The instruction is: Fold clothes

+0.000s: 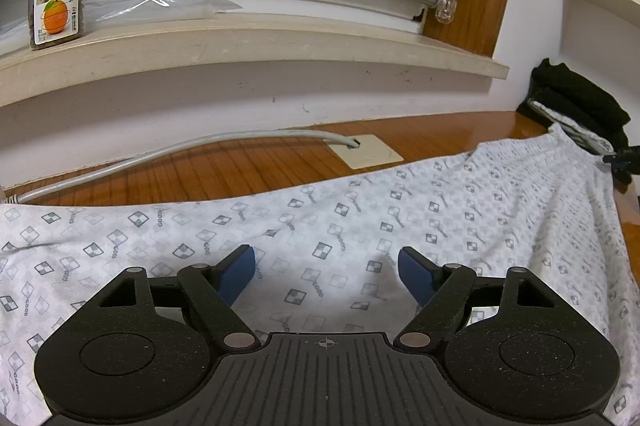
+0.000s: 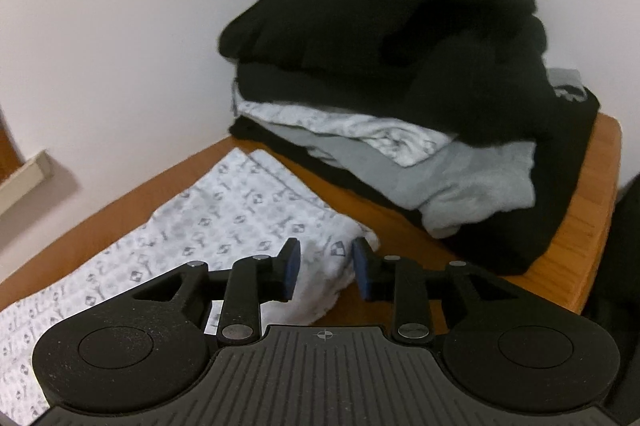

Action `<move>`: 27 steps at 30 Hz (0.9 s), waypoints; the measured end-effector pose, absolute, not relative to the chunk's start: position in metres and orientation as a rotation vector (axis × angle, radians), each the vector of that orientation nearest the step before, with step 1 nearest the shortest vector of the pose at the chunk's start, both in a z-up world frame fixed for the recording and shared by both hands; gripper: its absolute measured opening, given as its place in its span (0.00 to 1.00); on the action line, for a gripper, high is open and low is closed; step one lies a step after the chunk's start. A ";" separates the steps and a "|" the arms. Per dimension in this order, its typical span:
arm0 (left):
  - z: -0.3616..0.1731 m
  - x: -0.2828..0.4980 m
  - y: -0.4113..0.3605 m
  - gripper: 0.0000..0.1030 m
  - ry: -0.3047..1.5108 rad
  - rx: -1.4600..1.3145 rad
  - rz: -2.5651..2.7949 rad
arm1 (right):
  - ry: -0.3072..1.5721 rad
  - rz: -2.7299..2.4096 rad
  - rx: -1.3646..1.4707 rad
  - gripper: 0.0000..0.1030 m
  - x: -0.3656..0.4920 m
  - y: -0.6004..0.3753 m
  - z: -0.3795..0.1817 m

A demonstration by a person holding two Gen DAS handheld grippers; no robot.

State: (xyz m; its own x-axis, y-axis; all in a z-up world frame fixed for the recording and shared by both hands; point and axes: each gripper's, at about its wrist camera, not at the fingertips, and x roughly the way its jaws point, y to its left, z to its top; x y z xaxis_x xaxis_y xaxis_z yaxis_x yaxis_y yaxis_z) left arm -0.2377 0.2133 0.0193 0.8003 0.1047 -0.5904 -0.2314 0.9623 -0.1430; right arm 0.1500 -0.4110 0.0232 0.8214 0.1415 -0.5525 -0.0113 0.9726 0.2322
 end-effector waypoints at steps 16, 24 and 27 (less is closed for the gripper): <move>0.020 -0.238 0.214 0.80 0.618 -0.210 0.185 | 0.445 0.322 0.170 0.04 0.110 -0.350 0.076; 0.024 -0.241 0.212 0.80 0.587 -0.210 0.205 | 0.456 0.816 0.023 0.04 0.025 -0.214 0.073; 0.034 -0.231 0.198 0.80 0.564 -0.234 0.145 | 0.513 0.887 -0.081 0.04 0.002 -0.178 0.044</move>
